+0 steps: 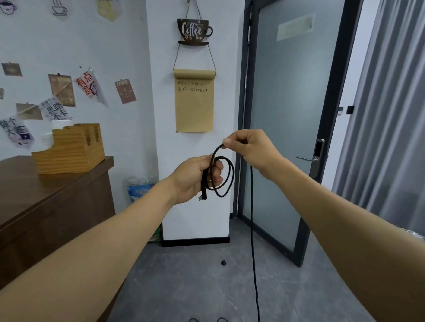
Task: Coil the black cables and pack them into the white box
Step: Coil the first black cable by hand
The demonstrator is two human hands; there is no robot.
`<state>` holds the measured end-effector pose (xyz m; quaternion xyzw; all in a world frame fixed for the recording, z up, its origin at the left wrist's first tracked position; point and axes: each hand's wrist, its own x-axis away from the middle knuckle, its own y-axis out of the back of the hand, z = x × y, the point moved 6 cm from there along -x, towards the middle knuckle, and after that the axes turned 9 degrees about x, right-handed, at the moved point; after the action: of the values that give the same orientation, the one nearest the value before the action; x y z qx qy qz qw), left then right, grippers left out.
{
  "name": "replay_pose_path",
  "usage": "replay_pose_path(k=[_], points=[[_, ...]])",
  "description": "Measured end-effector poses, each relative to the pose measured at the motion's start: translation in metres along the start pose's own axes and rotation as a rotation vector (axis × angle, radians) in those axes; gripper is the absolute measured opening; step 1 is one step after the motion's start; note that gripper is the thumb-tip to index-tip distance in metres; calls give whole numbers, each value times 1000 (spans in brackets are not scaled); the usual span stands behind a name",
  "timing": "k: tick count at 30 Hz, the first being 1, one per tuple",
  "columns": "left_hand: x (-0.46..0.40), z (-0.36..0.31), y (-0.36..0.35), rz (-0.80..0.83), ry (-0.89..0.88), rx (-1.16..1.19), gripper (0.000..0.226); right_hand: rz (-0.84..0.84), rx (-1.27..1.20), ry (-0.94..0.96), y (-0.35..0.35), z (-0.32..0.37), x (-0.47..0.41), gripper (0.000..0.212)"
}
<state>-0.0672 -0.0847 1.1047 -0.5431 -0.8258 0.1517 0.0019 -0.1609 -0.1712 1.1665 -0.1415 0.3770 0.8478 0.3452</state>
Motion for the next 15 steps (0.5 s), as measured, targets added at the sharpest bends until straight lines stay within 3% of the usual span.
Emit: replay_pose_path(k=[10,15], points=[[0,7,-8,79,90,224,38,-124,-70,-109,15,-19,7,20],[2,8,-3,79,113,145,40,-71,-25,-157,11,-31,9,20]])
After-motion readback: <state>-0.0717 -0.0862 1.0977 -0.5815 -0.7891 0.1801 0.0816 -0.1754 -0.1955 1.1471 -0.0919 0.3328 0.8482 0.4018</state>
